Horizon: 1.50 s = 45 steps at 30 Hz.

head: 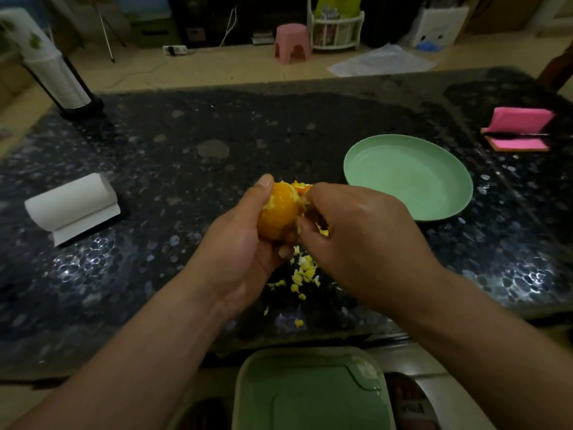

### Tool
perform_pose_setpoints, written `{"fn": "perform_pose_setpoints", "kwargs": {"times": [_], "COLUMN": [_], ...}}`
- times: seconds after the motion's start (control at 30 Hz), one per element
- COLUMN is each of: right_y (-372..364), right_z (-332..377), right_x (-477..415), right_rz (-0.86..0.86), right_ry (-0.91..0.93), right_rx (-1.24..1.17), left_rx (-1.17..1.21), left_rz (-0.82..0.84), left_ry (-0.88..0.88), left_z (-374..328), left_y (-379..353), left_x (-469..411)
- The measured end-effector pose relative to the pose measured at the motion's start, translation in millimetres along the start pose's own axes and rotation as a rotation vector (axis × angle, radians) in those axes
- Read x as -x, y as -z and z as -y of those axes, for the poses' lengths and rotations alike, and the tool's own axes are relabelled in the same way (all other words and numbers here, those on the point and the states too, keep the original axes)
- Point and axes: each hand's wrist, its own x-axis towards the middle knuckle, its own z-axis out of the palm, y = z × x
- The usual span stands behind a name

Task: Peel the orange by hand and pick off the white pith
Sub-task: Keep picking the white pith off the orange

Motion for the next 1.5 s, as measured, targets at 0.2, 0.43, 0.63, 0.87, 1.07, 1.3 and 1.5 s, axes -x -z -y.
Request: {"fn": "perform_pose_setpoints", "kwargs": {"times": [0.2,0.43,0.63,0.87,1.07,1.3,1.5], "right_y": [0,0,7,6,1,-4,-7], "right_z": [0,-14,-15,-15,-11,-4,1], "right_x": [-1,3,5,5,4,2,1], "right_rz": [-0.005,0.045,0.044,0.014,0.018,0.029,0.003], "right_ry": [0.0,-0.069,-0.126,-0.103,-0.067,-0.112,-0.124], "right_rx": [0.001,-0.209,-0.389,-0.347,-0.201,-0.177,-0.161], "left_rx": [-0.084,0.078,0.193,0.156,0.047,-0.026,0.031], "left_rz": [0.01,0.042,0.1,0.091,0.012,0.007,0.002], "left_ry": [0.007,0.109,0.187,0.159,0.094,0.047,0.057], "left_z": [2,-1,-4,-3,0,3,3], "left_y": [-3,-2,-3,-1,-2,-8,-7], "left_x": [4,6,6,6,6,10,9]}}
